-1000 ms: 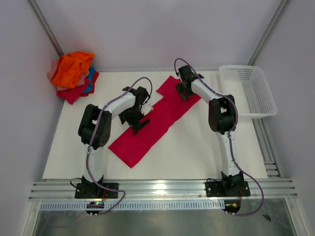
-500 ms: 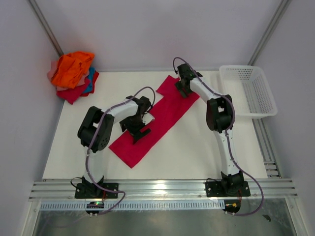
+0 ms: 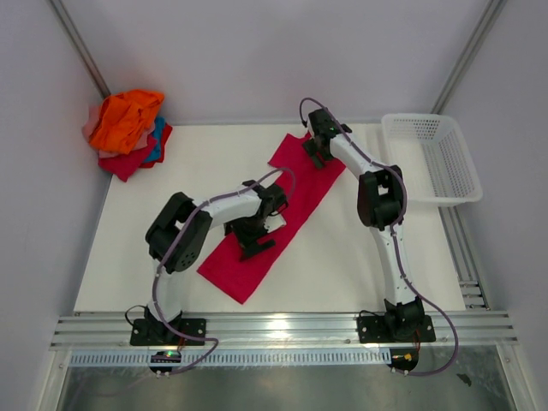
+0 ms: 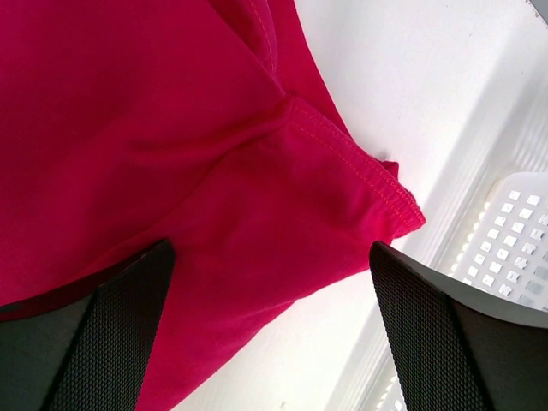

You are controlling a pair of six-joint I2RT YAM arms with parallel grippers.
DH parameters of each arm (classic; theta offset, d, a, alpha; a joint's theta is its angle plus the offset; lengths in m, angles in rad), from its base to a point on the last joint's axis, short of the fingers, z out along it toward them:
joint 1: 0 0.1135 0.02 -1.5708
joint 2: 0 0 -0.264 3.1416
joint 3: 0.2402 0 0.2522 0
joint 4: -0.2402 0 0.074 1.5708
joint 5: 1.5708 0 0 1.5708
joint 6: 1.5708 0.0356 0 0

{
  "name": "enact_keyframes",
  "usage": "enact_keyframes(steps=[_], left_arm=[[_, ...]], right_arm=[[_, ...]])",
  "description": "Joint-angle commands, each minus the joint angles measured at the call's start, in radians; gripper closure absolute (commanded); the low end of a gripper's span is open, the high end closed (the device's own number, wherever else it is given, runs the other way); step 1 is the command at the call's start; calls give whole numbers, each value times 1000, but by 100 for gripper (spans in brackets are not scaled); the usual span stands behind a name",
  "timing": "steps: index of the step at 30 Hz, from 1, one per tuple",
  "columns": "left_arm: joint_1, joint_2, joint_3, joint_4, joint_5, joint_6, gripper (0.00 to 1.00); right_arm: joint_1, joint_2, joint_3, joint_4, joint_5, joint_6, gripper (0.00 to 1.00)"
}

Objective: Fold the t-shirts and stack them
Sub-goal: Rotate the tshirt 90 degrees

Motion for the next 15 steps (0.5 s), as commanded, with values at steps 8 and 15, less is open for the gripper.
enact_keyframes(steps=[8, 15], left_arm=[[-156, 150, 147, 55, 94, -88, 1], [-213, 255, 359, 13, 127, -99, 1]], right_arm=[[31, 16, 72, -7, -35, -54, 1], [60, 29, 95, -8, -66, -51, 1]])
